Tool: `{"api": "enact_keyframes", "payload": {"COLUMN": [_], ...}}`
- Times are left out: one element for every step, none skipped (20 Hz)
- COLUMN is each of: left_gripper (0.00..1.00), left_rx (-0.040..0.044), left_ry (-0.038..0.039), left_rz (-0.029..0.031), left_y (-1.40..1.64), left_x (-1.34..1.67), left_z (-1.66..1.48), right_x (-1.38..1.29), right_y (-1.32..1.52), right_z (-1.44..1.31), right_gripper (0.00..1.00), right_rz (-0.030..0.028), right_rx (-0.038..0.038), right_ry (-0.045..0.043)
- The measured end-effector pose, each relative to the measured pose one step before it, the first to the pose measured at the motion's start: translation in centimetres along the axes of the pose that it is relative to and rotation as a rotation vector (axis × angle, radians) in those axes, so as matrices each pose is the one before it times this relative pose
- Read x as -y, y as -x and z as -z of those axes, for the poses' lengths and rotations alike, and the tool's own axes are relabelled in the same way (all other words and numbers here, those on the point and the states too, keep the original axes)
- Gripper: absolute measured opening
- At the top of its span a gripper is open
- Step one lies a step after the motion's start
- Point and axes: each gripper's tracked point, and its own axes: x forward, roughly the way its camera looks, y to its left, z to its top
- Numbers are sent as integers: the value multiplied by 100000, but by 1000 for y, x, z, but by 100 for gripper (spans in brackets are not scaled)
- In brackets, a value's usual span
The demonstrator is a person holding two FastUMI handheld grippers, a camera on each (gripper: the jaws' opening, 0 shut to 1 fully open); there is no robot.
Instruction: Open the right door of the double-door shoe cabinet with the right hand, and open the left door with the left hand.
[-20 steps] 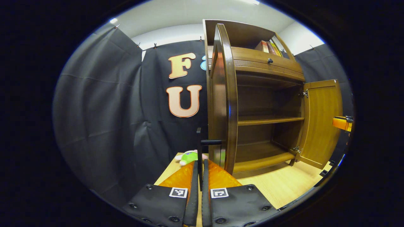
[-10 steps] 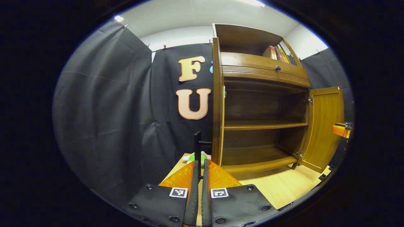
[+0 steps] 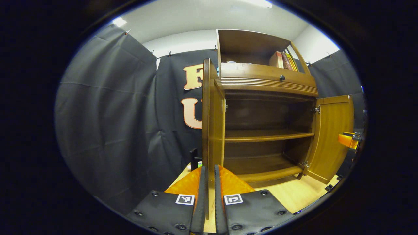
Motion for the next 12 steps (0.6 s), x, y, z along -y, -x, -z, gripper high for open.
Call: {"api": "enact_keyframes", "payload": {"left_gripper": [19,19,23,26,35,44,53,63,72,81,90,89], "left_rx": [528,555,510,667,215,538,395,526,733,997,849,795], "left_ry": [-111,251,166,443,-212,268,126,-360,-804,-249,184,498], "left_rz": [-101,816,722,1587,466,1523,1300,912,542,778,606,734], "left_y": [-145,113,-38,-171,-185,-381,-79,-133,-404,-354,-287,-234], "left_x": [373,635,624,809,697,757,1009,712,658,595,648,535], "left_z": [-514,-336,-440,-574,-306,-475,-452,-320,-268,-488,-469,-244], "right_x": [158,107,196,212,162,196,302,275,516,510,430,281], "right_y": [-29,-92,98,-143,-48,21,89,-50,23,72,42,44], "right_z": [-291,-298,-330,-379,-339,-171,-150,-520,-279,-295,-286,-350], "right_gripper": [98,98,98,98,98,98,98,98,98,98,99,98], "right_rz": [165,98,250,206,83,122,202,438,997,990,685,615], "right_rx": [130,105,143,90,130,101,-136,-154,247,423,460,340], "right_ry": [-34,290,336,200,-10,-180,99,626,684,470,239,95]}}
